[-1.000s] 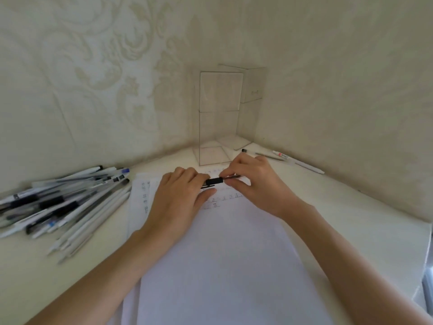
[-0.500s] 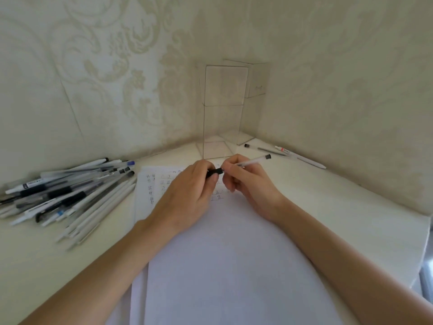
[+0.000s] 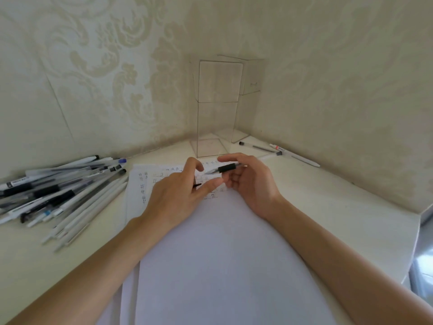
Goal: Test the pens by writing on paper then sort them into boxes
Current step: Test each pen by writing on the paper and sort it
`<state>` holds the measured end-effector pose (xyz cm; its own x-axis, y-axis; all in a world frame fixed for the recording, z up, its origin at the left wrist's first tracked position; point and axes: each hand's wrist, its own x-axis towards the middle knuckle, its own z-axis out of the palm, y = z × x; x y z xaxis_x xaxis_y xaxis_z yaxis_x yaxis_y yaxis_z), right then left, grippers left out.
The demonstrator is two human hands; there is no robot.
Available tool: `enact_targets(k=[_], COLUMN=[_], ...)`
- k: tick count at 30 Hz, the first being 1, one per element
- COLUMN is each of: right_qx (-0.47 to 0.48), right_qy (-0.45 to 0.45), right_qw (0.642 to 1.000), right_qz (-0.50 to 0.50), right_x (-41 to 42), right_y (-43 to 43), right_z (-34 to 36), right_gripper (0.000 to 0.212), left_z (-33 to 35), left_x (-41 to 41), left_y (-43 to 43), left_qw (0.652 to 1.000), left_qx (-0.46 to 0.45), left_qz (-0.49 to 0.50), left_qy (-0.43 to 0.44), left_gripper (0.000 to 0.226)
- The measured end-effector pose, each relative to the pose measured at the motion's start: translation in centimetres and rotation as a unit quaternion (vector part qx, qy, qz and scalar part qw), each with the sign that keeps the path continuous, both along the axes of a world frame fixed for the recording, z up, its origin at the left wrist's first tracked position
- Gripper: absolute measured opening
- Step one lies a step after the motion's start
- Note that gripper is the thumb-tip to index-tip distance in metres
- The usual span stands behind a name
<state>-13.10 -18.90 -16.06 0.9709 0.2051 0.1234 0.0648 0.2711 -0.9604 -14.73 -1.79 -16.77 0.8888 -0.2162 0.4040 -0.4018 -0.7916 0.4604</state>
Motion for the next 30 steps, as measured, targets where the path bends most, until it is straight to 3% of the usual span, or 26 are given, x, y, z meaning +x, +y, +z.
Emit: enact_targets(k=[3,8,13,22,30], right_qx=[-0.005,-0.203,-0.288,-0.330,-0.360], right_qy=[0.017,-0.069,-0.068,-0.098,-0.116], right_qw=[0.998,0.967,0.945,0.920,0.911], right_qz=[-0.052,-0.138,-0.139,-0.190,-0.166], right_x=[-0.3,-1.6,-2.1,-0.7,-0.8], right_y=[-0.6,-0.9,0.8,0.3,0.9], right_z=[0.5,1.1,-0.1,-0.5,-0.6], right_gripper=[0.032,0.022,0.030,0.029,0.031], left_z=[0.6,0.7,-1.2,-1.7,-1.6], left_x=[-0.7,-3.4,-4.2,-4.0,-4.1], left_y=[0.5,1.4,1.8,1.5,1.3], left_qw=[0.999,0.985,0.972,0.973,0.974], left_qx=[0.033,0.150,0.185,0.184,0.206], left_qz=[0.006,-0.086,-0.141,-0.129,-0.090], left_qy=[0.016,-0.029,-0.014,-0.056,-0.039], left_gripper=[0.070,0.057,0.062,0.050,0.059])
